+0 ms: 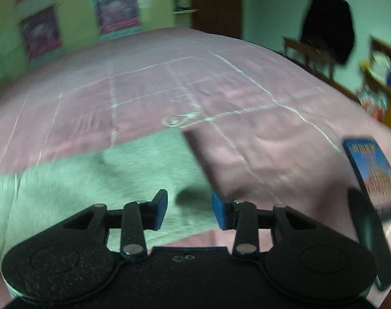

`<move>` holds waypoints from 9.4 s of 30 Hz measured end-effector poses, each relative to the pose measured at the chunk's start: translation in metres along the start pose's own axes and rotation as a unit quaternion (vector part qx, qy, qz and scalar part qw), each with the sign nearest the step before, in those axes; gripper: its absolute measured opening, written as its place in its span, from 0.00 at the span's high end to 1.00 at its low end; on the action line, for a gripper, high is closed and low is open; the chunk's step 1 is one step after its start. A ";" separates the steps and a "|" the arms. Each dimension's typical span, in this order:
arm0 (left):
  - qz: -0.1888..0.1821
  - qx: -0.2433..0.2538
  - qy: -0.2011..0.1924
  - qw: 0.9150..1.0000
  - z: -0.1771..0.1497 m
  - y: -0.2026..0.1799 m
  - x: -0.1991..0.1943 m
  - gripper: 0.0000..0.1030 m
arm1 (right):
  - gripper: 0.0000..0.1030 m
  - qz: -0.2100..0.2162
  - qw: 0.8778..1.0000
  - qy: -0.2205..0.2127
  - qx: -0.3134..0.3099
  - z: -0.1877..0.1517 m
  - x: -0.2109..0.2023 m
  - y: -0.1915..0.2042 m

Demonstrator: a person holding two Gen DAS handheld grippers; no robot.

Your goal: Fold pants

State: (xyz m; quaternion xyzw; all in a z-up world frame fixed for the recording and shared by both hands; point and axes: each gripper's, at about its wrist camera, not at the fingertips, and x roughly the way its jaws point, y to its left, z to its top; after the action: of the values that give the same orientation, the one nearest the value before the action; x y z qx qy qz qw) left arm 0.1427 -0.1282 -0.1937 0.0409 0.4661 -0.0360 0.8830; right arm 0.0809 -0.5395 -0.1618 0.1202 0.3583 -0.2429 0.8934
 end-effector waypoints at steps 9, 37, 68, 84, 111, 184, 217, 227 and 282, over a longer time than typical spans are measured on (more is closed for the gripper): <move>0.000 0.001 -0.002 1.000 -0.001 -0.001 0.002 0.24 | 0.64 0.058 0.995 0.032 0.080 -0.005 -0.006 -0.025; 0.002 0.003 -0.008 1.000 -0.004 -0.001 0.004 0.20 | 0.70 0.095 0.985 0.060 0.131 0.005 0.019 -0.014; -0.044 0.047 -0.018 0.998 0.000 -0.058 0.001 0.19 | 0.68 0.101 0.995 -0.004 -0.008 0.003 -0.013 0.048; -0.044 0.017 0.014 0.999 -0.003 -0.063 0.008 0.19 | 0.48 0.089 0.986 0.063 0.130 -0.021 -0.017 -0.015; -0.043 -0.090 0.021 0.995 0.024 0.048 -0.011 0.19 | 0.85 0.210 0.976 -0.021 0.058 0.021 -0.059 0.121; -0.035 -0.030 0.005 0.999 0.038 0.059 0.046 0.71 | 0.62 0.164 0.957 0.062 -0.232 -0.052 0.005 0.311; -0.038 -0.090 -0.032 0.995 -0.037 0.118 -0.051 0.70 | 0.60 0.174 0.956 0.076 -0.226 -0.106 -0.062 0.294; 0.003 -0.241 -0.044 0.970 -0.053 0.264 -0.076 0.28 | 0.58 0.246 0.939 0.085 -0.225 -0.123 -0.081 0.369; -0.134 0.156 -0.066 0.976 0.019 -0.036 -0.028 0.72 | 0.34 0.215 0.970 0.098 -0.064 -0.060 -0.061 0.239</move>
State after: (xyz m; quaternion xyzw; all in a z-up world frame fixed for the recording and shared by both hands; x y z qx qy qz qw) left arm 0.1390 -0.1651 -0.1615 0.1134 0.3970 -0.2289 0.8816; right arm 0.1322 -0.2913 -0.1518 0.1603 0.4243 -0.0085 0.8912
